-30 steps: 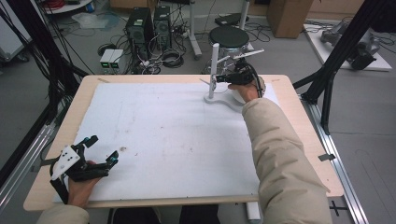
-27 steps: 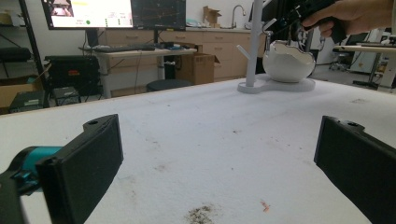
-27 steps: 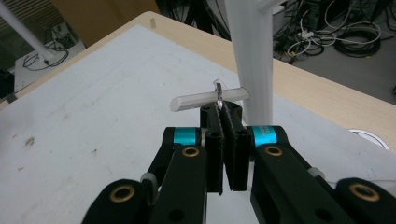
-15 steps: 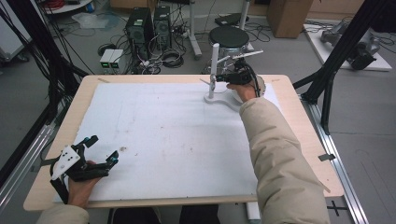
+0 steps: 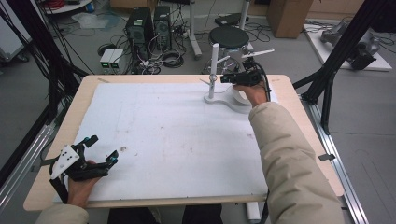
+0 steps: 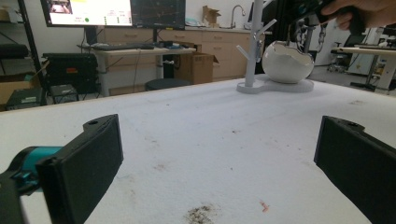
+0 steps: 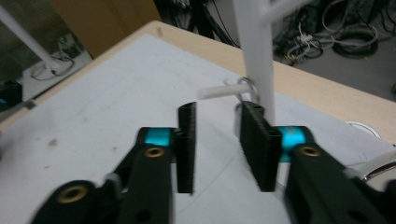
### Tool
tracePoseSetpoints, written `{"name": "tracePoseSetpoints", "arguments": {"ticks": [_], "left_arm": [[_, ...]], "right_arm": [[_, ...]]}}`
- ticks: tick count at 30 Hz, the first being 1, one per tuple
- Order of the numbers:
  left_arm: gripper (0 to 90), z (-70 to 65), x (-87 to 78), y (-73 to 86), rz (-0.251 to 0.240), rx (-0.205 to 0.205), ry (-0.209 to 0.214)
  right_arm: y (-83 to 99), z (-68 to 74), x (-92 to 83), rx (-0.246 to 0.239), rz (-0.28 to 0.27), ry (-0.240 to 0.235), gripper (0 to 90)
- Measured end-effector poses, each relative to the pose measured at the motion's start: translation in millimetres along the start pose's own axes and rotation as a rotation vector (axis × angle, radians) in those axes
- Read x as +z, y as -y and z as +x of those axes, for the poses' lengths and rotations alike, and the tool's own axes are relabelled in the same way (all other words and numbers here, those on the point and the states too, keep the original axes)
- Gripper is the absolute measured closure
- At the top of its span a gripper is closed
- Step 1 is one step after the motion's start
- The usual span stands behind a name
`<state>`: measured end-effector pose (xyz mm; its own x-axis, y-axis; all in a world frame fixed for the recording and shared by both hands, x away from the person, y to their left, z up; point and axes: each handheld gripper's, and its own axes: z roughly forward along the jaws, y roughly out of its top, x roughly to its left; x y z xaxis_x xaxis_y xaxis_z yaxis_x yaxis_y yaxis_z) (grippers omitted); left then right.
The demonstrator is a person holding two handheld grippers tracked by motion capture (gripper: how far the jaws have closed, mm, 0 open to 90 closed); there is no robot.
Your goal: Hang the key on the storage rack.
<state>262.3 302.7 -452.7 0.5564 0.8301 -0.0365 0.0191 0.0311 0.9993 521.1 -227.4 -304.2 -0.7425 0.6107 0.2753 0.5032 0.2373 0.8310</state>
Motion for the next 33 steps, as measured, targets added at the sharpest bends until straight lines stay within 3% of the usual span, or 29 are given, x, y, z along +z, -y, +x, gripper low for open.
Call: {"name": "tracePoseSetpoints", "arguments": {"ticks": [2,7,8,9,11,14,19,22,27,33], "left_arm": [[1.7,0.6,-0.4,0.0,0.001,-0.008,0.003],[1.7,0.8,0.4,0.0,0.001,-0.016,0.003],[1.7,1.2,0.5,-0.1,0.003,-0.015,0.005],[1.7,1.2,0.6,-0.2,0.005,-0.017,0.007],[1.7,1.2,0.7,-0.2,0.005,-0.018,0.007],[1.7,1.1,0.6,-0.3,0.008,-0.008,0.009],[1.7,1.1,0.4,-0.2,0.008,-0.008,0.009],[1.7,0.9,0.0,0.0,0.003,-0.011,0.007],[1.7,0.6,-0.2,0.1,-0.002,-0.012,0.006],[1.7,0.1,-0.9,0.2,-0.004,-0.002,0.006]], "right_arm": [[-2.5,9.0,-13.3,-0.023,-0.014,0.003,47.5],[-4.4,36.3,-47.2,-0.057,-0.067,0.026,12.6],[-1.5,44.1,-56.5,-0.087,-0.122,0.041,9.3],[0.6,48.8,-63.1,-0.091,-0.143,0.042,9.1],[7.8,58.5,-79.4,-0.110,-0.188,0.015,0.8],[20.7,68.3,-98.7,-0.148,-0.211,0.003,0.4],[51.8,73.5,-125.0,-0.196,-0.275,0.038,0.4],[74.6,72.0,-134.5,-0.192,-0.299,0.050,0.4],[113.9,70.2,-139.6,-0.202,-0.365,0.099,0.4],[164.4,68.5,-128.1,-0.197,-0.450,0.149,0.4]]}}
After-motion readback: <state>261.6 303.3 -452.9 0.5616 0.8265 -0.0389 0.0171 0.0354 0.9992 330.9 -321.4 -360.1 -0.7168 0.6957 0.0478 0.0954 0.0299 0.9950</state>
